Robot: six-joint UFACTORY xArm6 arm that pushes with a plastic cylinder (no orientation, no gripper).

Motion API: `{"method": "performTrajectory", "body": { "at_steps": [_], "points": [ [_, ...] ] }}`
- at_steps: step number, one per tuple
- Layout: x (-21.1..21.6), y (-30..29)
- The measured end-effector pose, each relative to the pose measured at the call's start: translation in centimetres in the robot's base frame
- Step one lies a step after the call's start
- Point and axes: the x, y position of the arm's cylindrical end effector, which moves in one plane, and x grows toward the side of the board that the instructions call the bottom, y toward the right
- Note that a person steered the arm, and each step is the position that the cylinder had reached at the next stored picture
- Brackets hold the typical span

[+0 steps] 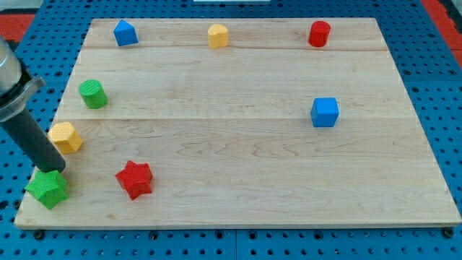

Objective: Place the yellow hexagon towards bottom right corner

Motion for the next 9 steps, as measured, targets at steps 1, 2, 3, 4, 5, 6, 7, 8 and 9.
{"method": "performTrajectory", "body": {
  "at_steps": [1,2,3,4,5,6,7,8,9],
  "points": [
    [-1.2,-2.3],
    [-3.3,-4.7],
    [-4.7,2.8],
    [-4.7,13.0],
    [-6.6,8.3],
    [-7.9,14.5],
    [-7.2,25.7],
    [-8.1,26.9],
    [-8.3,33.5]
  ]
}}
